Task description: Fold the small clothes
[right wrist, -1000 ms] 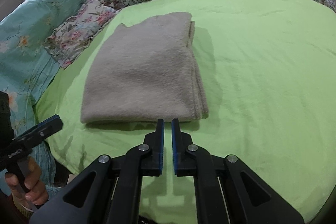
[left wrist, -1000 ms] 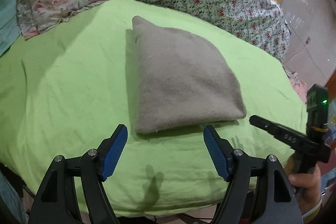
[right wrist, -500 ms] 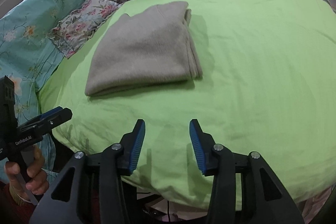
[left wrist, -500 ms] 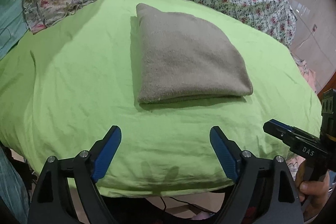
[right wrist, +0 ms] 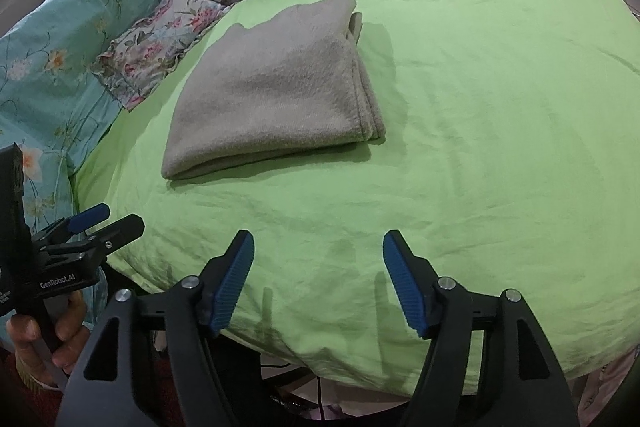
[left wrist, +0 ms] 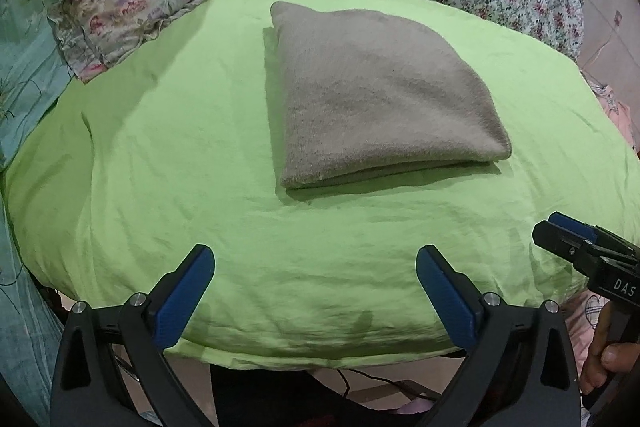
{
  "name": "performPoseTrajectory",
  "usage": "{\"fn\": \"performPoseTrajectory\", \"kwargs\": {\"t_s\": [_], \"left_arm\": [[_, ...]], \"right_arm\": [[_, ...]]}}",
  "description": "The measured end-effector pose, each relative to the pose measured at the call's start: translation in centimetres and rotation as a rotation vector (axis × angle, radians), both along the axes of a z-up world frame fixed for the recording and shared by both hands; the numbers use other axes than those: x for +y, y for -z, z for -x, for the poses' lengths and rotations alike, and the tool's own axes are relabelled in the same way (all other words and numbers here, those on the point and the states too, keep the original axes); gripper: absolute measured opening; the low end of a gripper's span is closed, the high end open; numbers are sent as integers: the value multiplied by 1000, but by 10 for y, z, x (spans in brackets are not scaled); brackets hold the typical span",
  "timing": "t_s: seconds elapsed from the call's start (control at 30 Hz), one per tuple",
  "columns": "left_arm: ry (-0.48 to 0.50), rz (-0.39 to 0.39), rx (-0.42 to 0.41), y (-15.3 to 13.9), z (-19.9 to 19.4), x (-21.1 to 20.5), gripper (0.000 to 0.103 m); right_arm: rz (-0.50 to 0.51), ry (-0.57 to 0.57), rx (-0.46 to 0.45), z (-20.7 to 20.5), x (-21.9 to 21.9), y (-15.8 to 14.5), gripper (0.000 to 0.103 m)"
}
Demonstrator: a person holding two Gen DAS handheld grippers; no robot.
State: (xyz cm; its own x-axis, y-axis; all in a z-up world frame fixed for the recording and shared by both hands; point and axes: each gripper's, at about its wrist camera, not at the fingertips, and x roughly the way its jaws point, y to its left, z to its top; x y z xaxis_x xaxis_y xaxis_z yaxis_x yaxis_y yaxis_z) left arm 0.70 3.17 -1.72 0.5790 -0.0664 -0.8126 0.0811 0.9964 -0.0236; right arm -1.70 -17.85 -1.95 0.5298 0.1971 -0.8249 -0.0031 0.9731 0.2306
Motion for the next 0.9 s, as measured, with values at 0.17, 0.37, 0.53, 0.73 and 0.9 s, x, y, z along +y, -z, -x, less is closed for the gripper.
{"fn": "performPoseTrajectory", "kwargs": {"t_s": [0.17, 0.37, 0.53, 0.73, 0.9], "left_arm": [[-2, 1, 18, 6, -8, 5, 101], [-10, -1, 30, 11, -17, 9, 101], [-14, -7, 23, 12, -23, 10, 101], [-15, -19, -21, 1, -34, 11, 102], [-8, -68, -49, -12, -49, 8, 102]], "right_arm": [[1, -13, 20, -6, 4, 5, 68], [14, -20, 33, -14, 9, 7, 70], [27, -36, 37, -24, 14, 7, 71], [39, -62, 17, -43, 20, -3, 79], [60, -91, -19, -66, 25, -17, 91]]}}
